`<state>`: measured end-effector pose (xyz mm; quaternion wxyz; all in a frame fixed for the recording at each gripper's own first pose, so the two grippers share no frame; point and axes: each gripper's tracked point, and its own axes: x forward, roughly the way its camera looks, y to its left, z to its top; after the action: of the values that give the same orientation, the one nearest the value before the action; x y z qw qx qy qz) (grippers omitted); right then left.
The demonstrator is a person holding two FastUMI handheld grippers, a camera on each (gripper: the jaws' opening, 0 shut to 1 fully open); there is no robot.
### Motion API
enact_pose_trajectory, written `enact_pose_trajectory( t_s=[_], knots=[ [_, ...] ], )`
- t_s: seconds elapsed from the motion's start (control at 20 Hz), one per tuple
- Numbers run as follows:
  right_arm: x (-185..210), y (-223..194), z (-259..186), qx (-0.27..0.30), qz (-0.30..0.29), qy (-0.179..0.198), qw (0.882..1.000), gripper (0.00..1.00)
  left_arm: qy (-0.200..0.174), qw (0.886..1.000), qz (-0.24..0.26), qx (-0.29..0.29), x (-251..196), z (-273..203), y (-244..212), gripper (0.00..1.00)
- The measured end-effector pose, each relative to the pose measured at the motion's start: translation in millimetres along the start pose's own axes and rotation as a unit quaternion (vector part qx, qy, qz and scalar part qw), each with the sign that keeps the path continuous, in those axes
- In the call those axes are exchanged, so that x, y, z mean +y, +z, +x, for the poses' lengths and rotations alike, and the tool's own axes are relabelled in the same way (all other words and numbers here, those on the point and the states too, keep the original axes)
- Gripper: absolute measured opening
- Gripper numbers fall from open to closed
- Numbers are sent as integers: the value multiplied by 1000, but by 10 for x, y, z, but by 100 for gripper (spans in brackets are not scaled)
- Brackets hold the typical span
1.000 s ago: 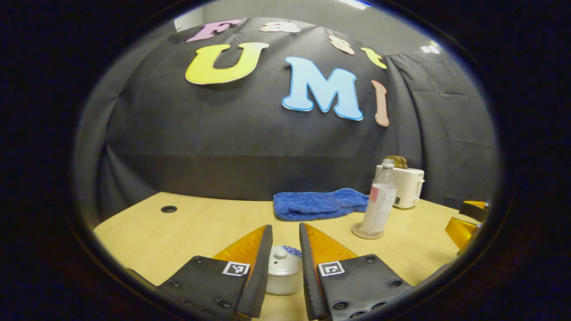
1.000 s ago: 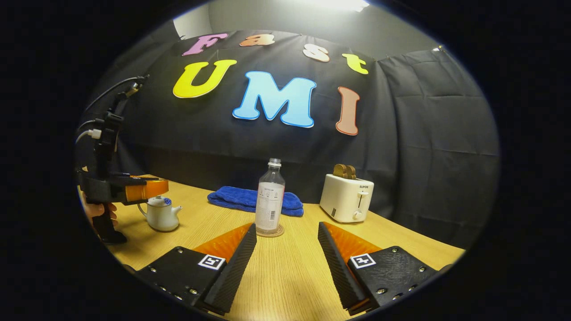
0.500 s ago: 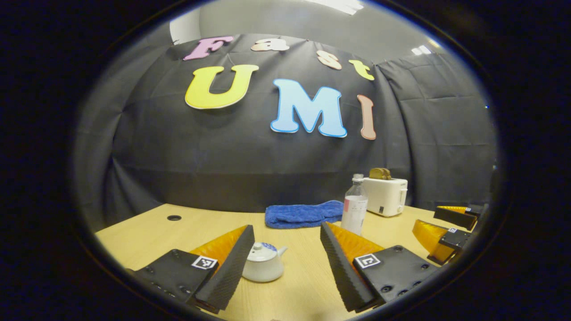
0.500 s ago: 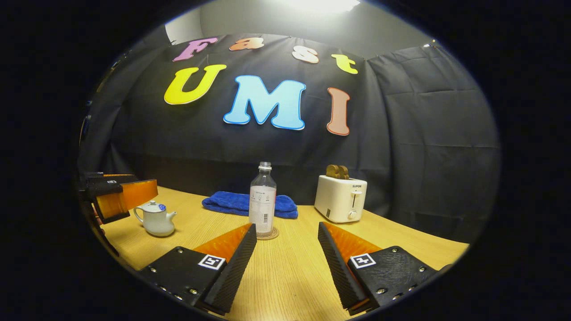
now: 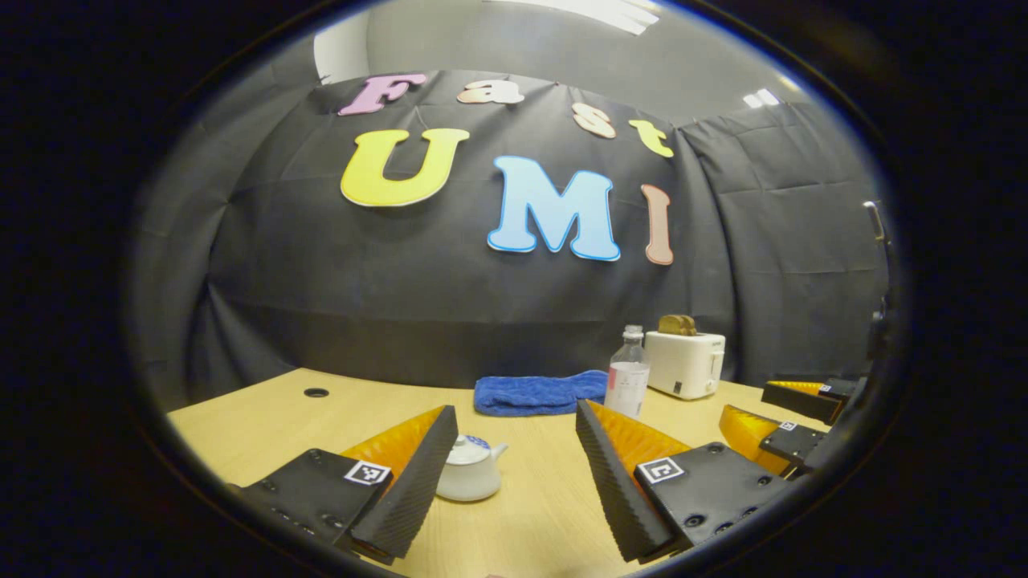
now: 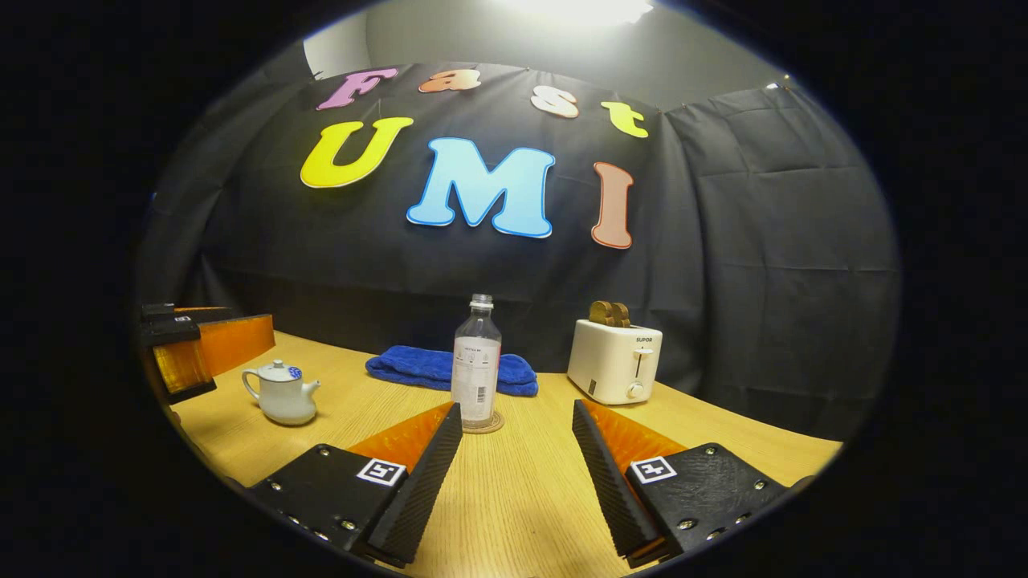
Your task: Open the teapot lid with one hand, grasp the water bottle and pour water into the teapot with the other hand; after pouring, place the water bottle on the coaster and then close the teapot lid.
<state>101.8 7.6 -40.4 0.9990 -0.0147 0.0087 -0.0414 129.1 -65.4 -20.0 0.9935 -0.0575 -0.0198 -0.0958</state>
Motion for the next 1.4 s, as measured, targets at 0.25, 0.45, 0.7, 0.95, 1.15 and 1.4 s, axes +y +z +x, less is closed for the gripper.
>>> enact_pose_trajectory(
  t_s=[0.25,0.45,0.7,0.95,1.15,1.4],
  knots=[
    [67,-32,-5,4,-13,7,1000,86,3,1000,1,6,14,9,-36,96],
    [139,-50,-10,5,-21,17,1000,86,2,1000,0,6,3,5,-36,96],
    [160,-41,-19,1,-23,23,999,87,4,1000,1,12,4,19,-98,96],
    [202,-37,-33,-1,-15,31,999,87,3,1000,10,22,-22,38,-180,96],
    [245,-63,-4,0,-20,33,999,86,2,1000,15,15,-50,40,-205,96],
    [280,-159,-8,17,1,43,999,86,3,999,45,28,-83,112,-349,96]
  ],
)
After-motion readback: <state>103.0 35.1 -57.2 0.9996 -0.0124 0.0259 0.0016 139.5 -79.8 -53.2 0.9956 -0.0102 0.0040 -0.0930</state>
